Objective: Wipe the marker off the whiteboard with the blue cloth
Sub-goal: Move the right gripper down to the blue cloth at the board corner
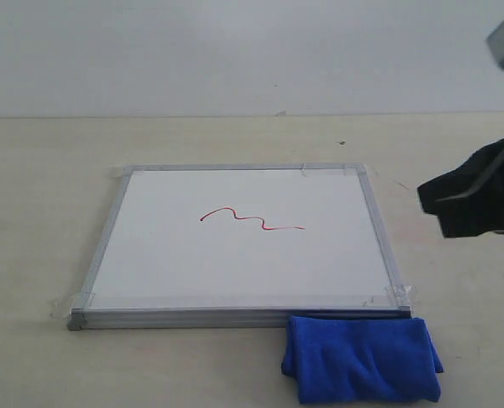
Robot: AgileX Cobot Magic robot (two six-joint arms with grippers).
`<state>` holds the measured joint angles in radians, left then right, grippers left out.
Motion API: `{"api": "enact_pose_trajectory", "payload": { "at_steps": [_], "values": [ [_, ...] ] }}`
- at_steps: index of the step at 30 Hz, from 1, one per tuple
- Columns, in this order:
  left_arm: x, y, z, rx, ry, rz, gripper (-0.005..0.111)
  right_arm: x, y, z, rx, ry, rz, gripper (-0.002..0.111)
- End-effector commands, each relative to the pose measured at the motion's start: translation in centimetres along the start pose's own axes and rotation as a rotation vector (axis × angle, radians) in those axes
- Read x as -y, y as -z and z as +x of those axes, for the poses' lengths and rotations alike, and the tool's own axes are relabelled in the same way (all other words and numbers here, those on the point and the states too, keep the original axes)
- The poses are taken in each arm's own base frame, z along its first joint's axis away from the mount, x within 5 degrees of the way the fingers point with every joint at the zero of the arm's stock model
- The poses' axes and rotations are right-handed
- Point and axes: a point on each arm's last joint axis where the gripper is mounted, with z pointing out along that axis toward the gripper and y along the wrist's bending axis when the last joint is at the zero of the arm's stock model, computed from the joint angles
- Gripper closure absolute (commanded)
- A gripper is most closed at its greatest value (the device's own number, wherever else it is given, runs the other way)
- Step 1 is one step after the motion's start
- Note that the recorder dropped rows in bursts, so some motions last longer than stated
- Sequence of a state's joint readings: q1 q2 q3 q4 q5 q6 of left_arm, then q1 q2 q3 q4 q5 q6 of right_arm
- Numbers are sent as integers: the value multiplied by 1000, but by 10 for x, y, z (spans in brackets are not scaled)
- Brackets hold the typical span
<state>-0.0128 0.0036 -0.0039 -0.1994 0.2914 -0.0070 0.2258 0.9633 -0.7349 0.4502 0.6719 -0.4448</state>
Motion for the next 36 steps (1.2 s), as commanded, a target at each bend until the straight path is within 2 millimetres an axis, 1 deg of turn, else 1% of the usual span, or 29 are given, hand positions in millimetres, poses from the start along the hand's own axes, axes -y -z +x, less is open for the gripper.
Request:
{"api": "enact_pose_trajectory", "payload": {
  "at_steps": [1,3,5,6,8,10,12,14,15,17,19,23,24,25,28,31,33,36],
  "values": [
    [0,0,1,-1,-3,-4,102,-5,-23,-4,-108,68,-59,109],
    [0,0,1,-1,-3,-4,102,-7,-34,-3,-166,39,-83,109],
    [0,0,1,-1,-3,-4,102,-8,-46,2,-256,-49,-99,109],
    [0,0,1,-1,-3,-4,102,-8,-51,5,-303,-61,-102,109],
    [0,0,1,-1,-3,-4,102,-8,-61,12,-398,-58,-123,109],
    [0,0,1,-1,-3,-4,102,-7,-68,17,-455,-59,-135,109],
    [0,0,1,-1,-3,-4,102,-4,-76,20,-484,-57,-130,109],
    [0,0,1,-1,-3,-4,102,-2,-84,21,-498,-56,-124,106],
    [0,0,1,-1,-3,-4,102,-1,-88,22,-506,-57,-123,104],
    [0,0,1,-1,-3,-4,102,0,-94,24,-519,-54,-123,95],
    [0,0,1,-1,-3,-4,102,1,-98,26,-531,-57,-122,82],
    [0,0,1,-1,-3,-4,102,4,-105,27,-531,-62,-112,53],
    [0,0,1,-1,-3,-4,102,4,-107,27,-535,-64,-111,48],
    [0,0,1,-1,-3,-4,102,4,-108,28,-539,-65,-112,46],
    [0,0,1,-1,-3,-4,102,0,-113,31,-563,-41,-126,46],
    [0,0,1,-1,-3,-4,102,-12,-120,34,-575,39,-158,46],
    [0,0,1,-1,-3,-4,102,-24,-127,37,-582,129,-180,46],
    [0,0,1,-1,-3,-4,102,-35,-136,41,-587,183,-169,46]
  ]
}}
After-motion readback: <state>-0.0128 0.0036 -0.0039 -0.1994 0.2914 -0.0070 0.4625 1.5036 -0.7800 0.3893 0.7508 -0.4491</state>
